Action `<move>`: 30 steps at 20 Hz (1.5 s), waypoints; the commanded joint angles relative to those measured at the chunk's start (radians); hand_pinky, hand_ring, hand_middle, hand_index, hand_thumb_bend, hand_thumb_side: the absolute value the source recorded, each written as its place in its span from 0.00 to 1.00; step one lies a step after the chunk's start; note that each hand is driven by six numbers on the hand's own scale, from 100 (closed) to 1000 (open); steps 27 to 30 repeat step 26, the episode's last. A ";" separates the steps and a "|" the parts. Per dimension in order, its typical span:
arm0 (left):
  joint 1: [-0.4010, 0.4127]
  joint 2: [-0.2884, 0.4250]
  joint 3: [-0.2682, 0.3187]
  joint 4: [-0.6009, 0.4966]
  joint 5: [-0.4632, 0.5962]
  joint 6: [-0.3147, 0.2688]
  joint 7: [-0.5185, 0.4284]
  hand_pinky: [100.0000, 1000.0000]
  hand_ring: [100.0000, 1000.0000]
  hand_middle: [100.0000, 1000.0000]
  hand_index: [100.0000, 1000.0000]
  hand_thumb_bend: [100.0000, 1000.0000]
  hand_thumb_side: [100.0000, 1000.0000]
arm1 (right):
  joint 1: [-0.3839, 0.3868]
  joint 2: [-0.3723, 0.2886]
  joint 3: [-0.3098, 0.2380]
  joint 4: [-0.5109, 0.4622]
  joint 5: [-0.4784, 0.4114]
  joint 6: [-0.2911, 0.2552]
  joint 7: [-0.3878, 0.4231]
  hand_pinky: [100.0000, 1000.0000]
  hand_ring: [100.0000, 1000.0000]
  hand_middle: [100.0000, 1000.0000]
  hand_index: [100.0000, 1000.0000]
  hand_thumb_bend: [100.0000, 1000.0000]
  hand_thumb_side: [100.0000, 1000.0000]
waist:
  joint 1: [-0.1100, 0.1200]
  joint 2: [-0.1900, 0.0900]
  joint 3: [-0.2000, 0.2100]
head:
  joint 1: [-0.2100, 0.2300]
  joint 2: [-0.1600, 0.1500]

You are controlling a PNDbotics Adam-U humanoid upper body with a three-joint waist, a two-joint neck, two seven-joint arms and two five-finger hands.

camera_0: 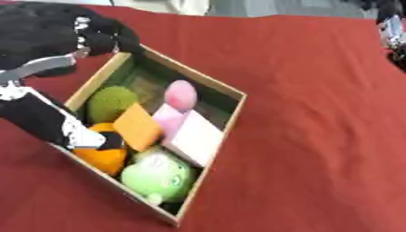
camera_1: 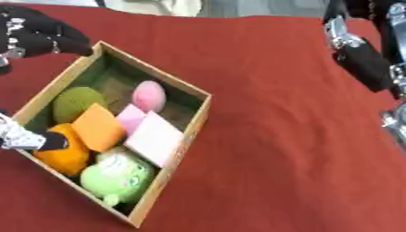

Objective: Pick up objects on the table and place them in the box.

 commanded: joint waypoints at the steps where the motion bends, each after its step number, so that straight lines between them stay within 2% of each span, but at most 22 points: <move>1: 0.014 0.010 0.081 -0.038 0.046 0.097 0.170 0.84 0.82 0.78 0.90 0.32 0.73 | -0.006 -0.019 -0.017 -0.015 -0.005 -0.009 -0.001 0.81 0.74 0.59 0.77 0.00 0.59 | -0.002 -0.043 0.000 | -0.019 -0.005; 3: 0.046 0.008 0.144 -0.045 0.132 0.146 0.354 0.80 0.79 0.74 0.89 0.30 0.74 | -0.004 -0.018 -0.021 -0.015 -0.004 -0.012 -0.003 0.80 0.74 0.59 0.77 0.00 0.58 | -0.005 -0.043 0.002 | -0.033 -0.004; 5: 0.080 0.010 0.201 -0.046 0.234 0.156 0.541 0.78 0.77 0.72 0.88 0.29 0.72 | -0.003 -0.015 -0.025 -0.015 -0.005 -0.016 -0.008 0.80 0.74 0.59 0.77 0.00 0.58 | -0.008 -0.043 0.007 | -0.046 -0.006; 8: 0.152 0.022 0.265 -0.047 0.364 0.125 0.756 0.75 0.77 0.69 0.85 0.27 0.70 | -0.004 -0.010 -0.030 -0.015 -0.006 -0.027 -0.017 0.80 0.73 0.59 0.77 0.00 0.57 | -0.013 -0.042 0.015 | -0.061 -0.013; 11: 0.240 0.022 0.310 -0.047 0.446 0.066 0.877 0.74 0.76 0.68 0.85 0.27 0.68 | -0.009 0.001 -0.037 -0.015 -0.006 -0.048 -0.030 0.80 0.73 0.59 0.77 0.00 0.56 | -0.021 -0.043 0.021 | -0.074 -0.022; 13: 0.294 0.006 0.340 -0.047 0.475 0.013 0.933 0.73 0.75 0.68 0.86 0.26 0.71 | -0.022 0.022 -0.040 -0.015 -0.008 -0.063 -0.035 0.80 0.73 0.59 0.77 0.00 0.56 | -0.028 -0.045 0.023 | -0.087 -0.028; 14: 0.321 -0.007 0.355 -0.047 0.485 -0.021 0.954 0.73 0.75 0.69 0.87 0.33 0.70 | -0.032 0.036 -0.041 -0.015 -0.010 -0.071 -0.036 0.80 0.73 0.59 0.77 0.00 0.56 | -0.031 -0.047 0.025 | -0.094 -0.033; 16: 0.364 -0.032 0.380 -0.047 0.511 -0.085 0.987 0.72 0.74 0.68 0.87 0.36 0.70 | -0.048 0.060 -0.043 -0.015 -0.013 -0.085 -0.037 0.80 0.73 0.59 0.77 0.00 0.56 | -0.035 -0.050 0.028 | -0.104 -0.040; 19: 0.431 -0.065 0.417 -0.047 0.546 -0.140 1.030 0.72 0.74 0.68 0.88 0.37 0.73 | -0.063 0.086 -0.047 -0.015 -0.007 -0.115 -0.035 0.80 0.73 0.59 0.77 0.00 0.54 | -0.041 -0.055 0.035 | -0.112 -0.047; 22: 0.481 -0.094 0.438 -0.047 0.548 -0.151 1.037 0.71 0.74 0.69 0.89 0.39 0.69 | -0.068 0.098 -0.049 -0.015 0.008 -0.149 -0.029 0.81 0.74 0.60 0.77 0.00 0.51 | -0.044 -0.064 0.040 | -0.112 -0.045; 26: 0.504 -0.138 0.455 -0.047 0.543 -0.146 1.030 0.71 0.74 0.68 0.89 0.38 0.68 | -0.070 0.109 -0.050 -0.015 0.021 -0.192 -0.020 0.81 0.75 0.62 0.77 0.00 0.49 | -0.047 -0.080 0.043 | -0.108 -0.035; 30: 0.504 -0.138 0.455 -0.047 0.543 -0.146 1.030 0.71 0.74 0.68 0.89 0.38 0.68 | -0.070 0.109 -0.050 -0.015 0.021 -0.192 -0.020 0.81 0.75 0.62 0.77 0.00 0.49 | -0.047 -0.080 0.043 | -0.108 -0.035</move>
